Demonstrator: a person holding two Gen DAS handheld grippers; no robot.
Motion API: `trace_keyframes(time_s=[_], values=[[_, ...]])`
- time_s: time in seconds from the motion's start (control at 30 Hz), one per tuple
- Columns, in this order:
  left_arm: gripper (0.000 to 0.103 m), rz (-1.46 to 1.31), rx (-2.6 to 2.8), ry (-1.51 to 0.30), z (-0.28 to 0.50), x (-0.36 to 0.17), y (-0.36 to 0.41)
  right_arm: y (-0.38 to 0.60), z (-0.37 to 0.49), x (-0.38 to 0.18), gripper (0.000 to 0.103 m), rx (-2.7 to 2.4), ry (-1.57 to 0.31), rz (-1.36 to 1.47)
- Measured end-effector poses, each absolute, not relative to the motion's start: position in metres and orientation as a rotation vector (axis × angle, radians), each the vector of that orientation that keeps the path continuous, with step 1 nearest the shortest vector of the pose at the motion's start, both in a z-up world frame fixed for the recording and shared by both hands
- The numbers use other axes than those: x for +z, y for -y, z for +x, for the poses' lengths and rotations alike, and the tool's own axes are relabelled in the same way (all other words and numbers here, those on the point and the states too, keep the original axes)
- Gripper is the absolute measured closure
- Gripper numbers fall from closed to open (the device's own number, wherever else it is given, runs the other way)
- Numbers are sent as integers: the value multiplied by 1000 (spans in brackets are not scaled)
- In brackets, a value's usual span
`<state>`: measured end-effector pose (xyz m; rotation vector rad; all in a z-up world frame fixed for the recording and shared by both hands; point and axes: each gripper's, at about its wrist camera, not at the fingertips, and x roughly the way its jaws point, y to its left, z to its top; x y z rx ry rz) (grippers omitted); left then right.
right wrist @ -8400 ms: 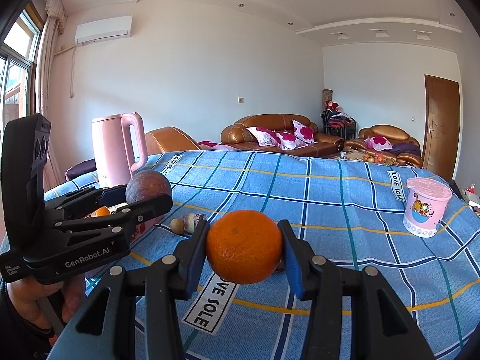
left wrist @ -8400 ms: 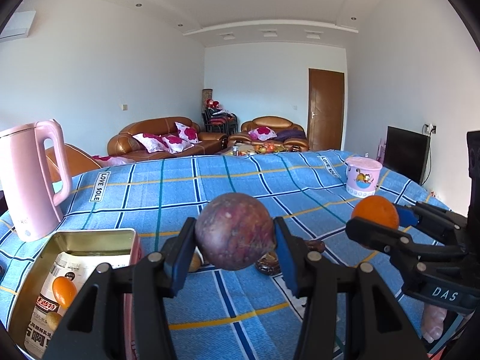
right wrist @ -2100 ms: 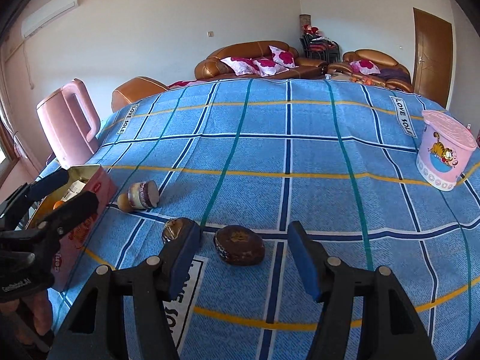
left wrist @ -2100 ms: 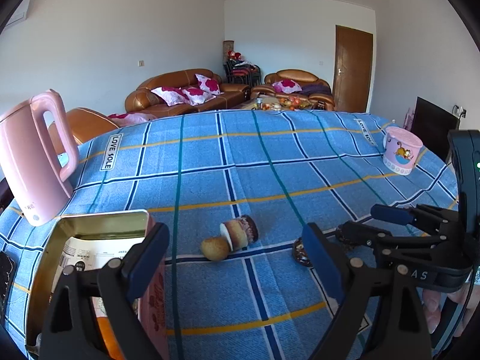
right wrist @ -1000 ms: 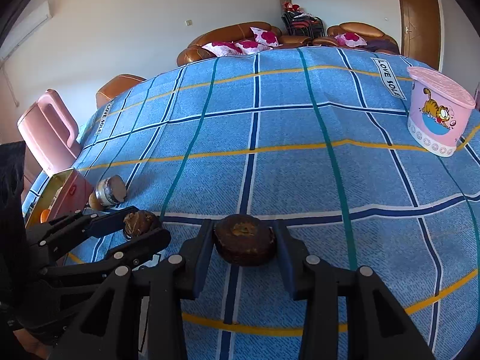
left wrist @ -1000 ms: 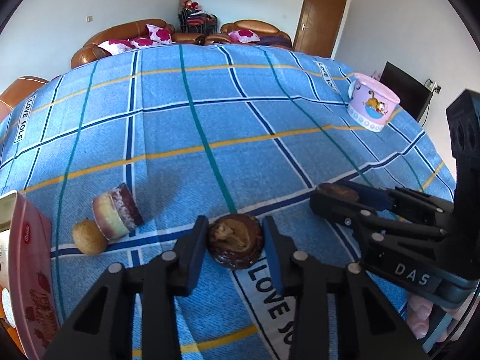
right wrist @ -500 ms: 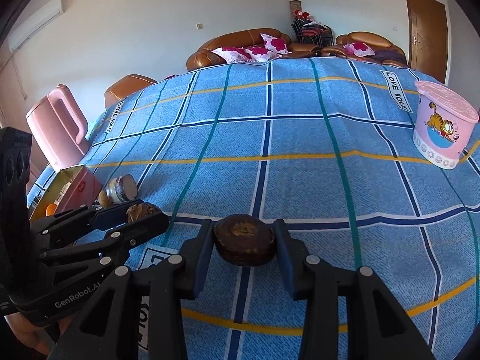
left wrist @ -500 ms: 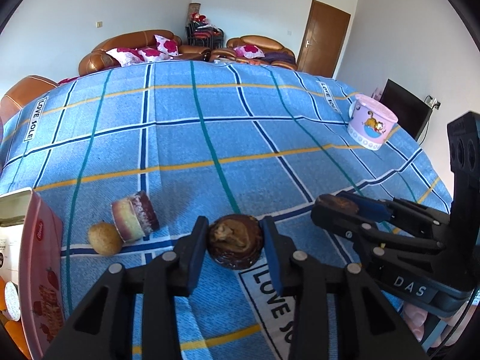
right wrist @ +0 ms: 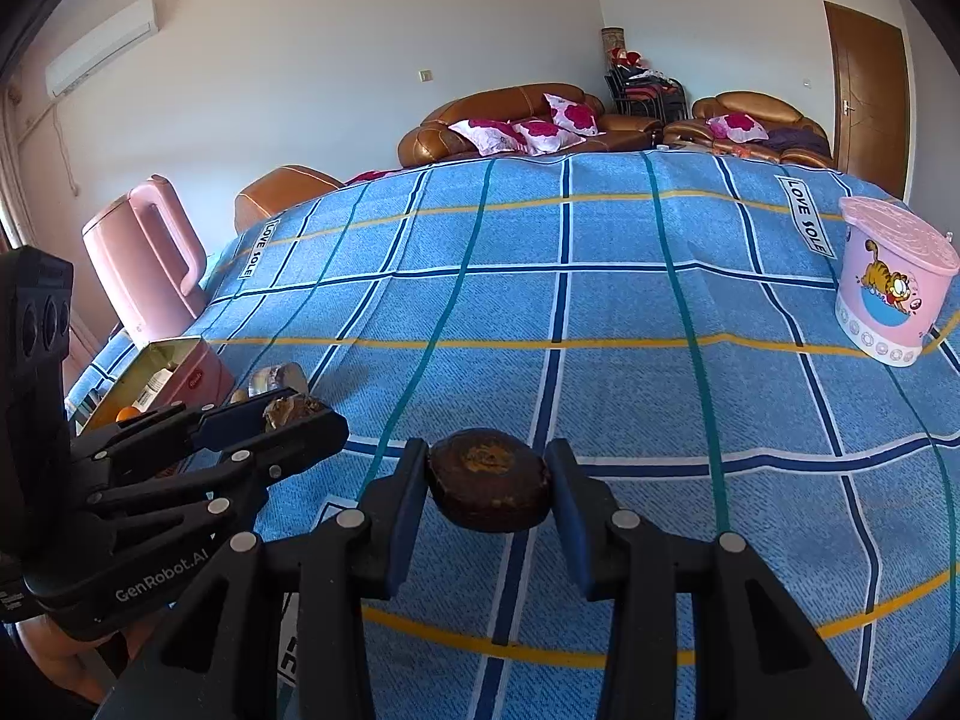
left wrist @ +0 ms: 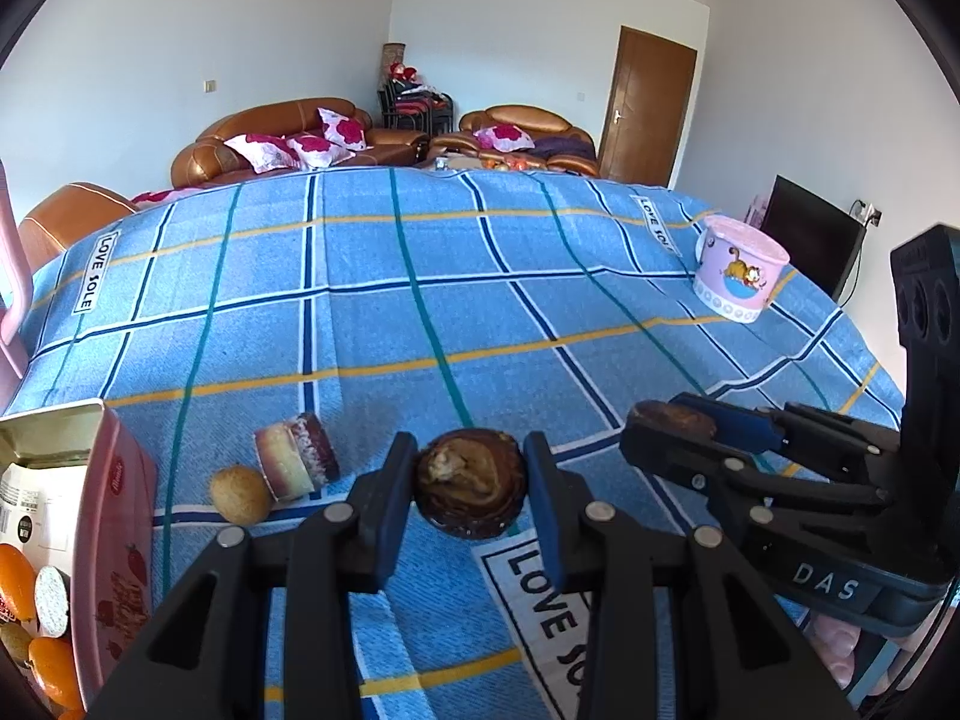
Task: Organize fruits
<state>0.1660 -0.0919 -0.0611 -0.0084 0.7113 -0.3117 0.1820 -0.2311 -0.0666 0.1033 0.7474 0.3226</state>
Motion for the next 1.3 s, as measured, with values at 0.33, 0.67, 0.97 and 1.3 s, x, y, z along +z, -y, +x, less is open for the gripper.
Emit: trace_keyframes(time_s=[0.33,0.67,0.97,1.3], values=[[65,2,-294,-667,161,-55,92,231,178,-63,61,329,-718,105],[65,-10,-284,-623,154,-51,88,233,170,-59,61,330,-671,96],[65,-12,-273,-598,150,-49,87,236,164,-54,61,335,-631,102],[65,-21,-258,-569,145,-46,84,235,157,-49,61,334,-589,93]])
